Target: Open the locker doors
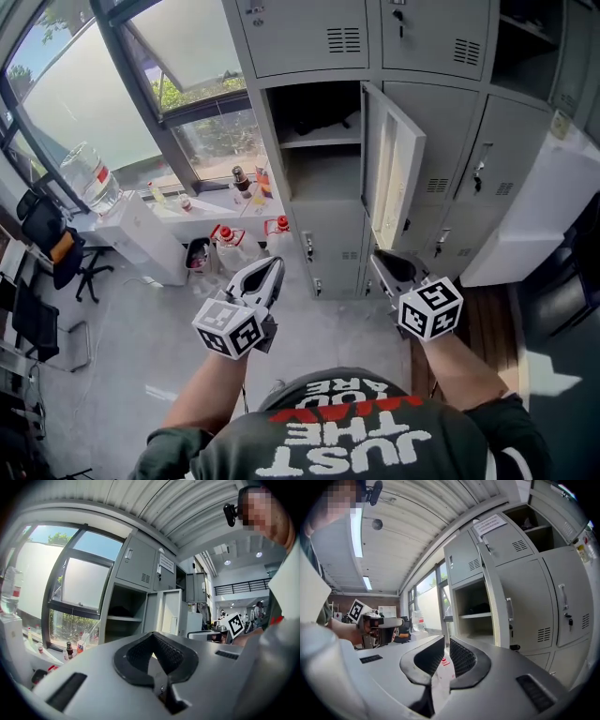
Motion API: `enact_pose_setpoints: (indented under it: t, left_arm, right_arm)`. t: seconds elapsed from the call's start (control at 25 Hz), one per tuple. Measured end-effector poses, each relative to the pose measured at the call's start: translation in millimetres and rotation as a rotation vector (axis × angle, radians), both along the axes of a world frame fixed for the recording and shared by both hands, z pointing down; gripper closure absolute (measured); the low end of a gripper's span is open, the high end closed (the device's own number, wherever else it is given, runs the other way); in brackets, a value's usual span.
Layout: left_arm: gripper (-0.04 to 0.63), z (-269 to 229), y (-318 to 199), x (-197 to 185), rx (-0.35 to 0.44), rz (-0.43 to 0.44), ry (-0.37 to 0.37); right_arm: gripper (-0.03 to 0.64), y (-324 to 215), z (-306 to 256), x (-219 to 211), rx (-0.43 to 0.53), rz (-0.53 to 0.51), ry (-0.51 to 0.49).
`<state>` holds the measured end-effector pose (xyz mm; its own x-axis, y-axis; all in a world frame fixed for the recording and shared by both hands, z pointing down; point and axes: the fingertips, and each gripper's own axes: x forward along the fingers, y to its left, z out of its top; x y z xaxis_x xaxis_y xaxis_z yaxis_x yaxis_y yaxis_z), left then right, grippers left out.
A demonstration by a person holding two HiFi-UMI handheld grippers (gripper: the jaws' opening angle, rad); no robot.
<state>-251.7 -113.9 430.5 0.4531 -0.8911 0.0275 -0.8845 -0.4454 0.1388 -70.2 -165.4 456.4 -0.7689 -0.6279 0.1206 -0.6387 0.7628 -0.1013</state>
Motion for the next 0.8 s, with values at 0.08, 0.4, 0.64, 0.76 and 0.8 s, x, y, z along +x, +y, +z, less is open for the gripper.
enact_pose_setpoints:
  t: [0.08,0.4,0.64,0.76,0.8]
  left_arm:
    - [0.589,1.6,0.1,-11.6,0.003,0.004,-0.001]
    - [0.589,14.5,3.0,-80.4,-0.003,0.038,0.010]
    - [0.589,11.6,-1.7,-114.2,0.008,0.084,0.010]
    - [0.589,11.4,-2.6,-118.9,0.014,0.099,0.022]
    - [0.589,11.1,-2.9,-118.5,0.017,0.105,0.024]
  right_arm:
    - [0.565,-0.1,0.2,-13.6,0.000,-0.005,0.000]
    - [0.581,1.1,8.5,-88.5,-0.021,-0.007,-0.010]
    - [0.583,-0.8,2.4,-127.2,-0.025,0.018,-0.022]
    - [0.583,-0.5,-0.5,-129.5,-0.019,0.033,-0.010]
    - [0.583,-1.0,-1.4,-128.2,-0.019,0.041,-0.008]
